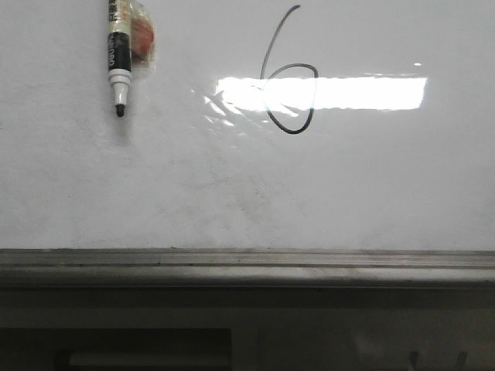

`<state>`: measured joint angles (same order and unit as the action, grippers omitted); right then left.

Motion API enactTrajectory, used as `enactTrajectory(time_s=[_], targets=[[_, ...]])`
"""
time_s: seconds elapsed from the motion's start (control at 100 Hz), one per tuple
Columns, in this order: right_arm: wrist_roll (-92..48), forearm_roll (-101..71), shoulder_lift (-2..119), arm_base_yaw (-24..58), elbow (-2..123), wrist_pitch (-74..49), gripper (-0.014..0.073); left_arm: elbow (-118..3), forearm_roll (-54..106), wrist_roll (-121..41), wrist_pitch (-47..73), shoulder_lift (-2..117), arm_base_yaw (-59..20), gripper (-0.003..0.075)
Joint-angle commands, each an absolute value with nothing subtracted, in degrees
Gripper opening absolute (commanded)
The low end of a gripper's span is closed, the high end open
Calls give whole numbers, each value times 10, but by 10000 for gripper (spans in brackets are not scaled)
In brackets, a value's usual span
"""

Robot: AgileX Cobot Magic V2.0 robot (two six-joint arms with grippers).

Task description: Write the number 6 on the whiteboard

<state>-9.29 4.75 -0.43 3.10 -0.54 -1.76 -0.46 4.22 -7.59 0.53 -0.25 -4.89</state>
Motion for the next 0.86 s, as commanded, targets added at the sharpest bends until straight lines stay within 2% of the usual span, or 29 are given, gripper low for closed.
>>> enactTrajectory(time_s=[0.0,0.85], targets=[[-90,59,-17,14,-18,12,-45,23,42,-68,-36,-20,-53,-20],[-90,76,-17,10,-18,17,-45,23,42,-68,-36,-20,-53,-20]])
